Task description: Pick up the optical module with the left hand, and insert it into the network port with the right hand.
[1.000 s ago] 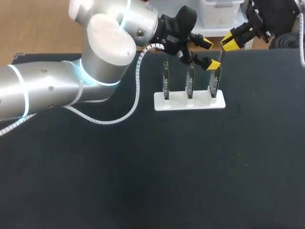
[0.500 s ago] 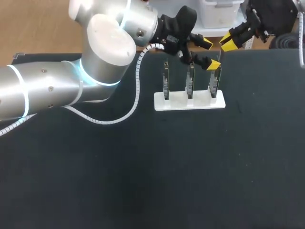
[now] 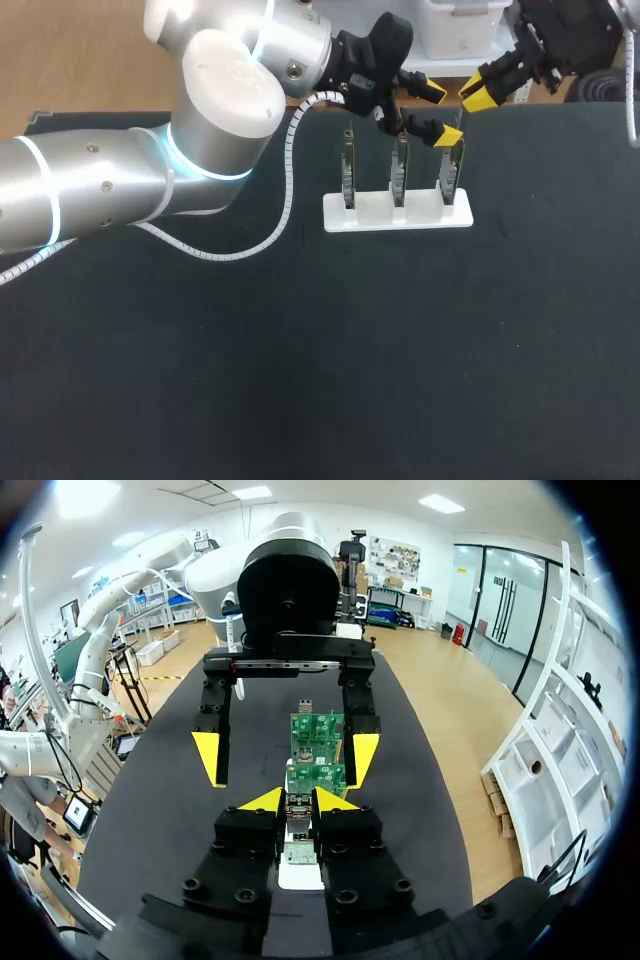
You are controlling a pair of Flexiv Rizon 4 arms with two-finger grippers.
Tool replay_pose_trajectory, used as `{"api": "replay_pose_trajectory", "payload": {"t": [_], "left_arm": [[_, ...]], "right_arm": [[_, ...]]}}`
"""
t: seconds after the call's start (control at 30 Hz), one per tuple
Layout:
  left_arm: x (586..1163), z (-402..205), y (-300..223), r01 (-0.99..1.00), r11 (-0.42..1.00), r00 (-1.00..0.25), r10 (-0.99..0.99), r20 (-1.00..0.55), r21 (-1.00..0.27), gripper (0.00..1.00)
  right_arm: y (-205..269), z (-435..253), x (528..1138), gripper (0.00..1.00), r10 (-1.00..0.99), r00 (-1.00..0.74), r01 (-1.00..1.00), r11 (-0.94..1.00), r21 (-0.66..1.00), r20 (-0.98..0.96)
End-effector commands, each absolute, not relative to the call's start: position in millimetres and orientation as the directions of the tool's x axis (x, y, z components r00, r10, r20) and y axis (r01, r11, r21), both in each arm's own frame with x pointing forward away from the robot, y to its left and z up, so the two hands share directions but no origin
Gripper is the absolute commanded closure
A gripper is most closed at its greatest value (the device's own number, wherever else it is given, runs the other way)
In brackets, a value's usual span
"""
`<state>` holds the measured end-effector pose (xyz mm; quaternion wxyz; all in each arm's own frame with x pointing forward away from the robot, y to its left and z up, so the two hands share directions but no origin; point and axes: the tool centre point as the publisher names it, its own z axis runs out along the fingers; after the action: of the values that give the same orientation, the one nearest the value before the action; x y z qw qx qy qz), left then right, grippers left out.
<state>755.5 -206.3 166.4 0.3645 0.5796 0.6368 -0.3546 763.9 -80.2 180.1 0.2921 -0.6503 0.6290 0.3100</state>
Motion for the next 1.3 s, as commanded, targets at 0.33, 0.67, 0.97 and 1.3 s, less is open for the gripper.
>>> {"api": "replay_pose_trajectory", "payload": {"t": [0.33,0.67,0.97,1.3], "left_arm": [[756.0,166.5,-207.4,0.996,0.079,-0.065,0.483,-0.873,-0.03,0.0],[756.0,166.5,-207.4,0.996,0.079,-0.065,0.483,-0.873,-0.03,0.0],[756.0,166.5,-207.4,0.996,0.079,-0.065,0.483,-0.873,-0.03,0.0],[756.0,166.5,-207.4,0.996,0.079,-0.065,0.483,-0.873,-0.03,0.0]], "right_arm": [[-79.8,176.3,765.5,1.0,-0.635,0.011,-0.999,-0.035,0.014,-0.772],[-80.1,174.3,768.1,1.0,-0.632,0.006,-1.0,-0.028,0.015,-0.775],[-80.5,171.6,768.5,1.0,-0.631,-0.001,-0.999,-0.025,0.021,-0.776],[-81.1,167.9,769.2,1.0,-0.629,-0.007,-0.999,-0.021,0.026,-0.777]]}}
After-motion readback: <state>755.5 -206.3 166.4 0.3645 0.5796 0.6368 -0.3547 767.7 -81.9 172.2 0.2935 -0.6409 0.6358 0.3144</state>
